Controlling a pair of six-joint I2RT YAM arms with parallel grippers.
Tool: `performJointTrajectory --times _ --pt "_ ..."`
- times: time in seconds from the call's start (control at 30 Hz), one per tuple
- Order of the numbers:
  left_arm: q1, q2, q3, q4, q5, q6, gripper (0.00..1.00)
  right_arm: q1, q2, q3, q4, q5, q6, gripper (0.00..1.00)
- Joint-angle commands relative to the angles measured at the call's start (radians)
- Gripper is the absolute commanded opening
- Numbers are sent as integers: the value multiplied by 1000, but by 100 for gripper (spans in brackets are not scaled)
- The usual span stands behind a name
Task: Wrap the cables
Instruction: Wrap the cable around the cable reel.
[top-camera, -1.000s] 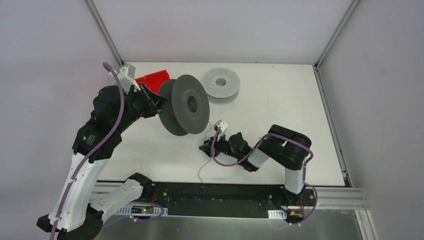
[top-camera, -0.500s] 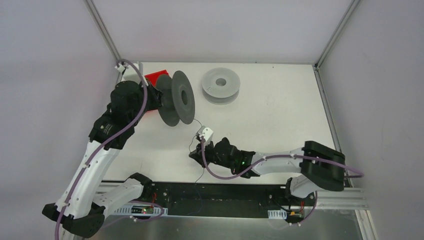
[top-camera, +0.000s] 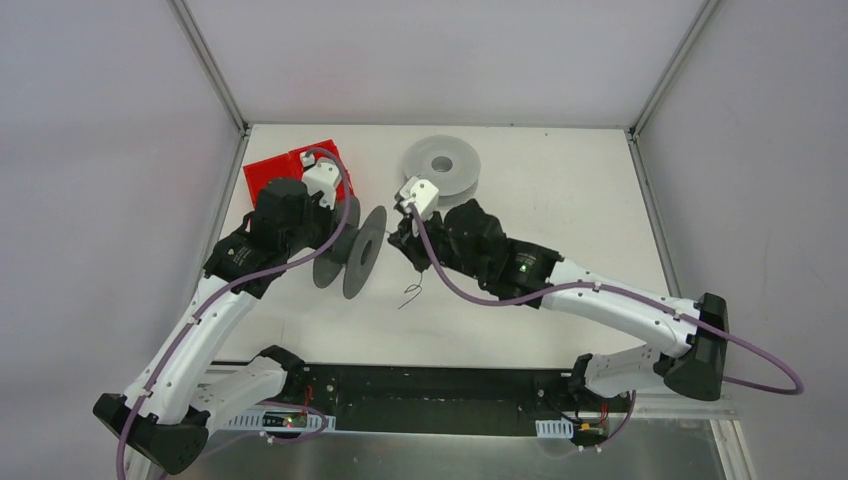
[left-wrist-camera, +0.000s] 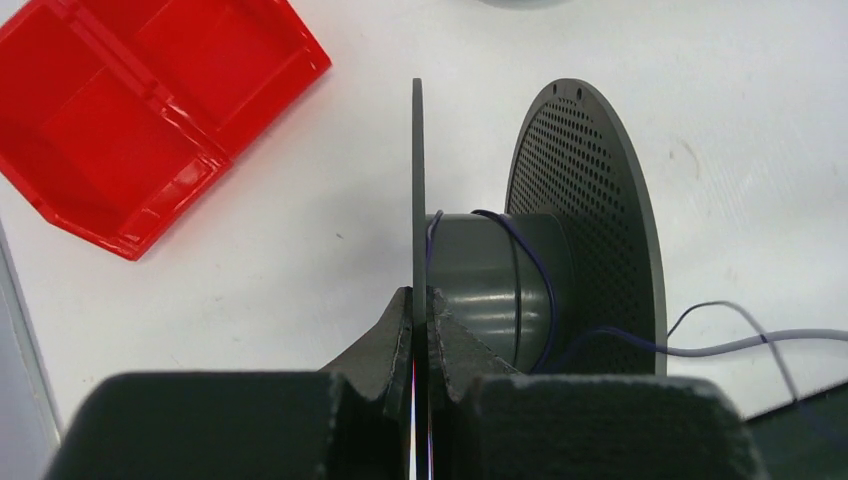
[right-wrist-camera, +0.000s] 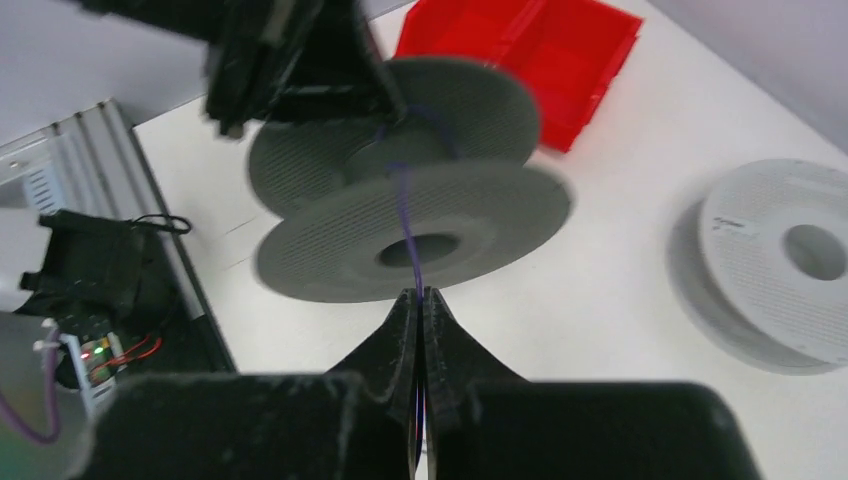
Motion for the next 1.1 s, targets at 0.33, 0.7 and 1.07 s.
performJointTrajectory --times 0.33,0.7,1.07 --pt "-4 68 219 -228 301 24 0 -280 123 90 -115 -236 -59 0" --pt "88 50 342 -204 499 -189 0 -366 76 -253 278 -449 72 8" --pt "89 -20 240 13 455 -434 0 -328 53 -616 878 -506 217 23"
